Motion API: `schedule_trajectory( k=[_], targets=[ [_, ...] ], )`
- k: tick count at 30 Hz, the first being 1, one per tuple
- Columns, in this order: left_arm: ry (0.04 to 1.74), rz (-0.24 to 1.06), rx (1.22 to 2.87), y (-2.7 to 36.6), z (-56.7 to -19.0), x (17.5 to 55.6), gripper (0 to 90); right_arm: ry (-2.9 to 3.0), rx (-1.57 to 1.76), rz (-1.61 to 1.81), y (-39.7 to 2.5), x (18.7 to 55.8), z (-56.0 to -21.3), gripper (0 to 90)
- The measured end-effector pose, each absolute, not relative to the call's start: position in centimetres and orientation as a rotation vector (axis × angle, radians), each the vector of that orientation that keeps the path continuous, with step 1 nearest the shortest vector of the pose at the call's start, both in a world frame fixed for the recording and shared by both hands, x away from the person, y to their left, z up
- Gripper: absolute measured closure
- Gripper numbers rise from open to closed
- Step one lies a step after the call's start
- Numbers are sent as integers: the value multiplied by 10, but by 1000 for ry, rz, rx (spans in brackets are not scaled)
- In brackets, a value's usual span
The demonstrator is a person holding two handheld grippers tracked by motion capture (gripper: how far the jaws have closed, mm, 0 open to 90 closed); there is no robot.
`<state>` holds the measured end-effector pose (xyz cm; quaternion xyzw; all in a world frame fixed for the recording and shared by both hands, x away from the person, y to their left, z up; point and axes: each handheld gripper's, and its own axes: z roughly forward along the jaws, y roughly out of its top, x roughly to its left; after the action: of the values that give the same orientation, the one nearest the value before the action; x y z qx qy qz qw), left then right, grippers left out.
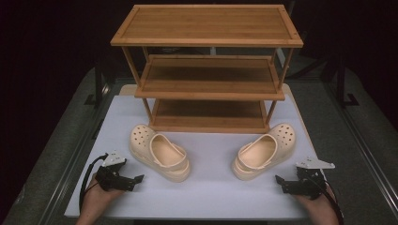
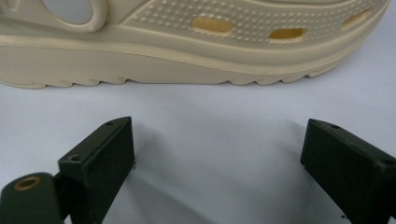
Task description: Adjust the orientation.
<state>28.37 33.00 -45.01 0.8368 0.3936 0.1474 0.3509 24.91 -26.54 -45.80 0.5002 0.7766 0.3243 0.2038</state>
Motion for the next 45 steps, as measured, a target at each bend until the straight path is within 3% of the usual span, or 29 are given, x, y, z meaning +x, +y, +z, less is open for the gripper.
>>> schedule_trajectory(
  k=[10,13,14,16,18,25,45],
  targets=[
    [1010,421,2201,326,-450,282,23,2153,1394,886,-264,248,-458,78],
    [1010,367,2198,328,-447,282,24,2154,1395,890,-264,248,-458,78],
    [1010,367,2198,328,-447,282,40,2154,1395,890,-264,248,-458,78],
    [973,331,2170,333,-437,280,249,2160,1404,894,-265,249,-458,77],
    [986,354,2166,336,-433,278,191,2160,1407,893,-265,249,-458,77],
    [1036,427,2134,352,-416,280,269,2159,1409,893,-265,249,-458,77],
    [1078,482,2033,375,-383,313,676,2160,1411,892,-265,249,-458,77]
  ],
)
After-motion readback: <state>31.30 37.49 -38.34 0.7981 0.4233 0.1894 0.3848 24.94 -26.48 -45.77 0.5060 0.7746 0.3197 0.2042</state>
